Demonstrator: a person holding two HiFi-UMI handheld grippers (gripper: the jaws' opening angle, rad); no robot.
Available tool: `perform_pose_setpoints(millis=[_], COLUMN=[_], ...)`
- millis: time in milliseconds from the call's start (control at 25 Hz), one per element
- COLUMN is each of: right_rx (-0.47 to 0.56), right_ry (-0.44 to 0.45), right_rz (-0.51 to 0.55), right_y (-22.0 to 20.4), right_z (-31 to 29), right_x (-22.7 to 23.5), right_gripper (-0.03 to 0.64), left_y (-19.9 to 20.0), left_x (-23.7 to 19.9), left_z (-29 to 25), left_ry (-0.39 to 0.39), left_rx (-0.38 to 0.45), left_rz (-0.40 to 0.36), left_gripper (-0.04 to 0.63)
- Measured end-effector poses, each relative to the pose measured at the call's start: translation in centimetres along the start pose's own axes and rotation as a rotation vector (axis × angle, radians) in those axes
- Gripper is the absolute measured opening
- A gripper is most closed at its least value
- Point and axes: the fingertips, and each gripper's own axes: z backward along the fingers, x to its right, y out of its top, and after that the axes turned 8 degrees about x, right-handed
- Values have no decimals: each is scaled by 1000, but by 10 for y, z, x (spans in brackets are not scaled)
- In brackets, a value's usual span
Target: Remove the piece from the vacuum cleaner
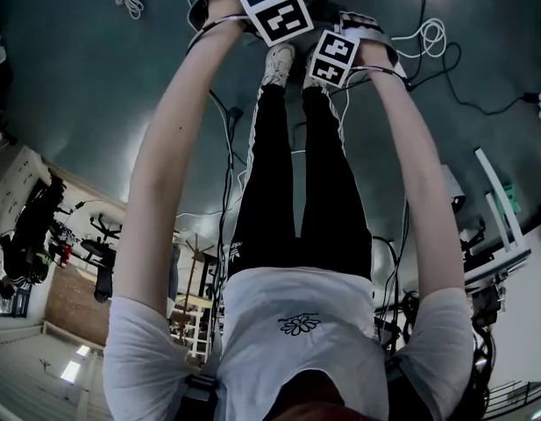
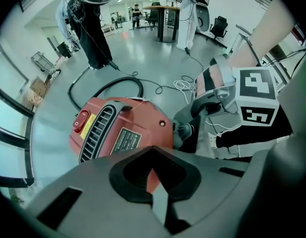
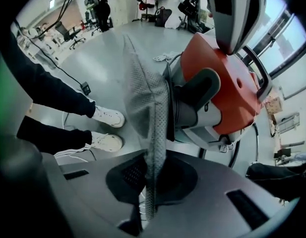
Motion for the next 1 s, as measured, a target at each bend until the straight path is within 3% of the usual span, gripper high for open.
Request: perform_pose_setpoints(millis=[160,480,1000], right_rx=[46,100,163], right_ry=[-6,6,19], right_rz=[-4,-139,-217], right_y=[4,19,29], right_z=[3,4,13], right_x=[-13,-35,-56], right_gripper=[25,25,25], left_y=[-1,-3,-2], left_x=[-1,-4,-4], left_z=[1,0,2], left_ry=[-8,-13,-5], left_rx=[-6,-19,-30], left_rz=[12,23,18], left_gripper=[3,3,2])
